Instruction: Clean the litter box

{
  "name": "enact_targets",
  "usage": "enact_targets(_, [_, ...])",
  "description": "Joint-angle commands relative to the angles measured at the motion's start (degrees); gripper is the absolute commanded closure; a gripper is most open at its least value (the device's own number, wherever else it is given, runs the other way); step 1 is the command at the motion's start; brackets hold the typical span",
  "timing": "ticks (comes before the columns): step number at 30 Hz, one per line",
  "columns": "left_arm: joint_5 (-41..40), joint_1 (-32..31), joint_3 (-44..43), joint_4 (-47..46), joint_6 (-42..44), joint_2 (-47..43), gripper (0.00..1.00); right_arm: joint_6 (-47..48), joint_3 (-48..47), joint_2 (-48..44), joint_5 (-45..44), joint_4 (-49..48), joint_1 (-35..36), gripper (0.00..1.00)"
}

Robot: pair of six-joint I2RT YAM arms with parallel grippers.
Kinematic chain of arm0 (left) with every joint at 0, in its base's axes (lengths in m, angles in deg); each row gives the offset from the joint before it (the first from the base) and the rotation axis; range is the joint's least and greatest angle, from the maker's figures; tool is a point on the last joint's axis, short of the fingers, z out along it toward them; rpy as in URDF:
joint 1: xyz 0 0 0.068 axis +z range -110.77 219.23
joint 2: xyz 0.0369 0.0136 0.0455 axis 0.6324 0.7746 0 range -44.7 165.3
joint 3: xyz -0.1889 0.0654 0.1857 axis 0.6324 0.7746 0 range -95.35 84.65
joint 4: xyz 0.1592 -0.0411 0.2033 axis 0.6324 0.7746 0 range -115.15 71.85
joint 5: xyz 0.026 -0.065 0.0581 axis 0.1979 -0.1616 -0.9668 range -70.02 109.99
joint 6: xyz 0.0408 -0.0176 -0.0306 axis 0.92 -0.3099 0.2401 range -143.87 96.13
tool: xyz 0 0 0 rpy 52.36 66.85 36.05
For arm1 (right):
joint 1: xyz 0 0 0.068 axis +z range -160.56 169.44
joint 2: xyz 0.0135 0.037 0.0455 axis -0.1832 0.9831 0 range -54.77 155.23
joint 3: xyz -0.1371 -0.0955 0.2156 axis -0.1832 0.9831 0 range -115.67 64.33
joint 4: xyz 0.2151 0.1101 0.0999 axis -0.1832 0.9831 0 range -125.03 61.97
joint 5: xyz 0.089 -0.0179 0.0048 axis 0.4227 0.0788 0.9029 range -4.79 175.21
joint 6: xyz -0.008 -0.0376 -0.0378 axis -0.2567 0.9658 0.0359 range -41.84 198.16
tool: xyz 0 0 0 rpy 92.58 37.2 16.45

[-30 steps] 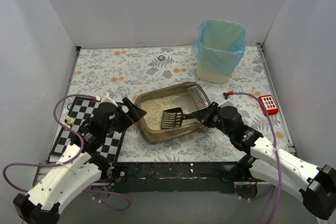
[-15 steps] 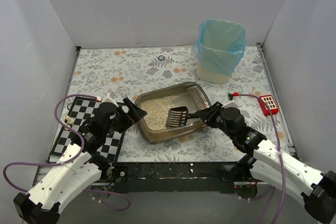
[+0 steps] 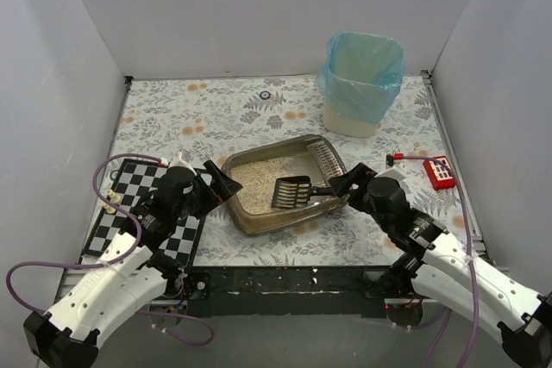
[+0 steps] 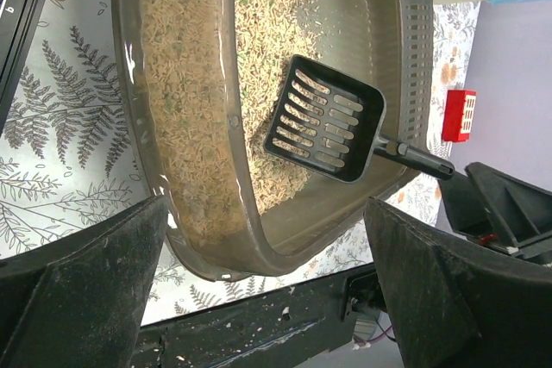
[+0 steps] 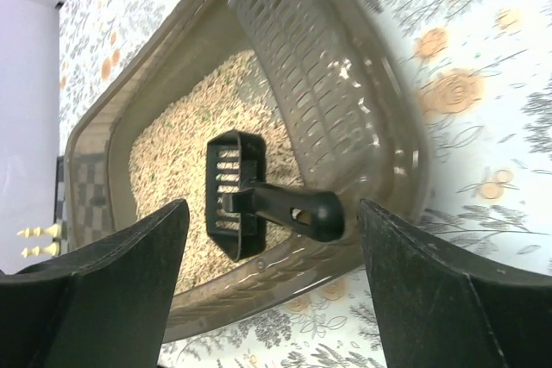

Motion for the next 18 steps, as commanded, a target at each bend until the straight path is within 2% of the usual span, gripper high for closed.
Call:
enact_targets(1, [-1.4,-0.2,-1.1,0.6,0.7,0.2,0.02,1.5,-4.0,-4.6,-10.0,8.7,0.4,0.14])
enact_targets(6, [-2.6,-0.2,-1.9,1.4,0.5,-0.6,0.02,1.2,-6.7,-10.8,-17.8,17.0,0.4,0.13])
enact_targets(9, [-3.3,-0.2,-2.1,1.8,0.7,-1.0,0.02,2.7,-6.5,-15.2,-21.0,18.8,0.4,0.13])
enact_targets(18, [-3.6,-0.1,-2.5,1.7,0.7,-0.7,0.02,6.8,-9.1,-23.5,-25.4,24.1,0.4,0.13])
